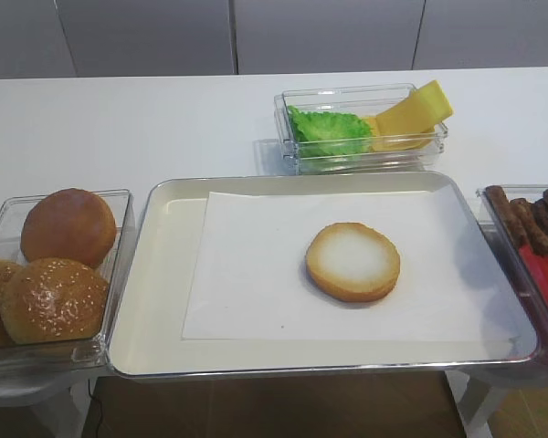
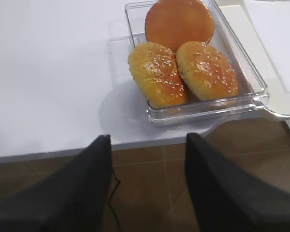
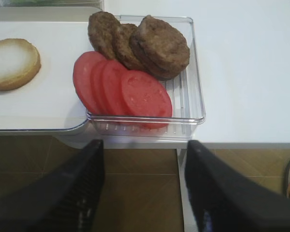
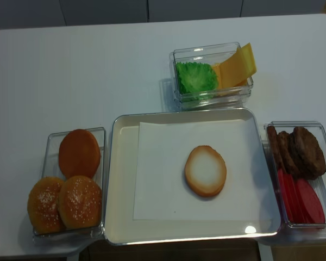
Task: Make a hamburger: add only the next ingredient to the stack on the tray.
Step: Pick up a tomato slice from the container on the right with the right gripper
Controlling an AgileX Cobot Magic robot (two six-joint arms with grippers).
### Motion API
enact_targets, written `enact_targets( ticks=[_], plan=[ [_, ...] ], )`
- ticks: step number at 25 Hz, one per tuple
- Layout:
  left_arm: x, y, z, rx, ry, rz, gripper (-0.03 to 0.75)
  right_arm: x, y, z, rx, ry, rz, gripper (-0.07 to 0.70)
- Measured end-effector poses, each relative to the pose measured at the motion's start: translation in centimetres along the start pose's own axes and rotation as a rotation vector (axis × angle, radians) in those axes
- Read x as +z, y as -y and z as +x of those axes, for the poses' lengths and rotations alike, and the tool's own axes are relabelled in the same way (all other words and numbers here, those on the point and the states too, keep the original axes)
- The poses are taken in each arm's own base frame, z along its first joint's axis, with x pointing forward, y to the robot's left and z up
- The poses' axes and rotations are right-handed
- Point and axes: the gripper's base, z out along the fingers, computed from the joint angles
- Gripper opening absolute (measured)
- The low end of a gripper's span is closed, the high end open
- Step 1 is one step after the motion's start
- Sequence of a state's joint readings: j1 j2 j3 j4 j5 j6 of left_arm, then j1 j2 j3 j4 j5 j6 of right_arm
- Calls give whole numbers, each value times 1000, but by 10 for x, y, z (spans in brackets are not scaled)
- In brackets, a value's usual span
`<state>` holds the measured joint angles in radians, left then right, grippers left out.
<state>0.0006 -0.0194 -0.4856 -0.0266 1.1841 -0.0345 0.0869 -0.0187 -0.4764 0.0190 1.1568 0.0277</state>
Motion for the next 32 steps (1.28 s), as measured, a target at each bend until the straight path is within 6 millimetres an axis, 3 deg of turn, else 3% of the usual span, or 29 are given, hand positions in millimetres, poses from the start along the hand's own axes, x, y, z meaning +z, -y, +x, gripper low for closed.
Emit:
enact_targets(
  ticks=[20,26,32],
  plan=[
    [0,0,0,0,0,0,370,-2,-1,-4,9,33,-15,405],
    [0,0,0,0,0,0,370,4,-4,-24,35,3,-31,397],
    [0,0,0,0,0,0,370,36,-8,-62,77,-122,-65,388]
  ],
)
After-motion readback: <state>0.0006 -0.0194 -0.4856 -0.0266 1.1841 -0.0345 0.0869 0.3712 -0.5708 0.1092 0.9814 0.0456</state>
